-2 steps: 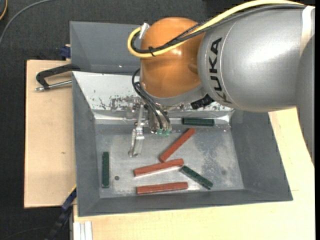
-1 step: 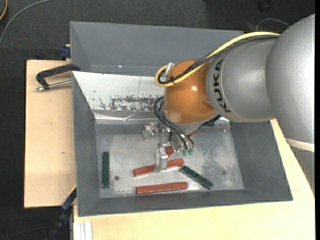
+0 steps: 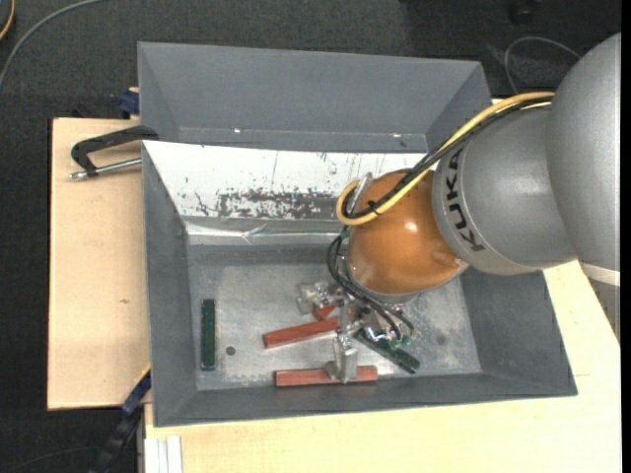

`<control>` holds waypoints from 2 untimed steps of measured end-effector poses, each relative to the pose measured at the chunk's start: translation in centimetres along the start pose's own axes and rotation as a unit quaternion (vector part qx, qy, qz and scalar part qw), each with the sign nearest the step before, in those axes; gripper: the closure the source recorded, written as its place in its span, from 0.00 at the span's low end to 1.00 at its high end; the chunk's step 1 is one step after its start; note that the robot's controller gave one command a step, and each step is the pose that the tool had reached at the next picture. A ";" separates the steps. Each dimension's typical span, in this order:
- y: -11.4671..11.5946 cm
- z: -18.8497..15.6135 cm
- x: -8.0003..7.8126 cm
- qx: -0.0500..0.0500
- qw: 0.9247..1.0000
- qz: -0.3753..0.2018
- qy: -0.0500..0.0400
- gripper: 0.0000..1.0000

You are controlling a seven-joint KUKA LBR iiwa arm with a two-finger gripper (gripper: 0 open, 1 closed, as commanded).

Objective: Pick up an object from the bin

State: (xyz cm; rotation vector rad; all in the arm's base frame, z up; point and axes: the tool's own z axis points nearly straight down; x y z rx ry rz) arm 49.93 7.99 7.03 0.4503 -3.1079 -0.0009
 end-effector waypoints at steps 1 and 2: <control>0.1 0.0 -0.1 0.000 1.000 0.000 -0.001 1.00; -5.7 -14.0 -0.3 0.002 0.999 0.046 -0.008 1.00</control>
Offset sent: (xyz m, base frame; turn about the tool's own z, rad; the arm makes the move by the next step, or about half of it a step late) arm 0.0000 0.0000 0.0000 0.0000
